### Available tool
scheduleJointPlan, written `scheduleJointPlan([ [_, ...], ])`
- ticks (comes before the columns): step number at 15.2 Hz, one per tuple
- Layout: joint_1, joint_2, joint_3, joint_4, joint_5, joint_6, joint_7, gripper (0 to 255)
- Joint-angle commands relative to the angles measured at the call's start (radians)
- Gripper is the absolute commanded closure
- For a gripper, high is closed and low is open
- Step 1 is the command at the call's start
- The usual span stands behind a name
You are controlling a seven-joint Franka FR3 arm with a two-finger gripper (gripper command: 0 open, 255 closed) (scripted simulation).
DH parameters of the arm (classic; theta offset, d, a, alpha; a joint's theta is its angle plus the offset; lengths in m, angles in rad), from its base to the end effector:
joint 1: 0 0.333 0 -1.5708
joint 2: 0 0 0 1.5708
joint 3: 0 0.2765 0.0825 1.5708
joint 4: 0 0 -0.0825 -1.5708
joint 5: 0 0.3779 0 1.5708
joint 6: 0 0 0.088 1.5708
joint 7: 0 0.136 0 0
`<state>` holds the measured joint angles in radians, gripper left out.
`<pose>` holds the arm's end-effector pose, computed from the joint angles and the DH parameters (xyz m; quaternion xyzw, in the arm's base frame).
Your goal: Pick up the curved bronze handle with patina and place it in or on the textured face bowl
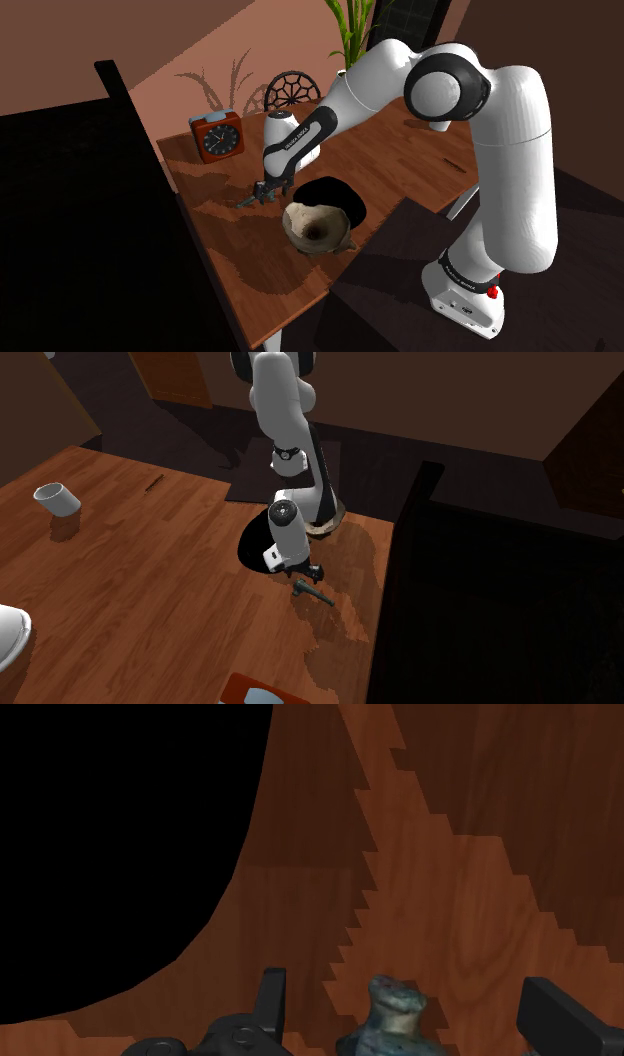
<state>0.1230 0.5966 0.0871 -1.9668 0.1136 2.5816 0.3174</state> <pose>0.5768 0.1248 0.1109 -0.9925 0.1089 0.0054 0.0555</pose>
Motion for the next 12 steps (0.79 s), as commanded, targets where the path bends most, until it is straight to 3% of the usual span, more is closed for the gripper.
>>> scheduleJointPlan([
  [1,0.000,0.000,0.000,0.000,0.000,0.000,0.000,0],
  [2,0.000,0.000,0.000,0.000,0.000,0.000,0.000,0],
  [3,0.000,0.000,0.000,0.000,0.000,0.000,0.000,255],
  [12,0.000,0.000,0.000,0.000,0.000,0.000,0.000,255],
])
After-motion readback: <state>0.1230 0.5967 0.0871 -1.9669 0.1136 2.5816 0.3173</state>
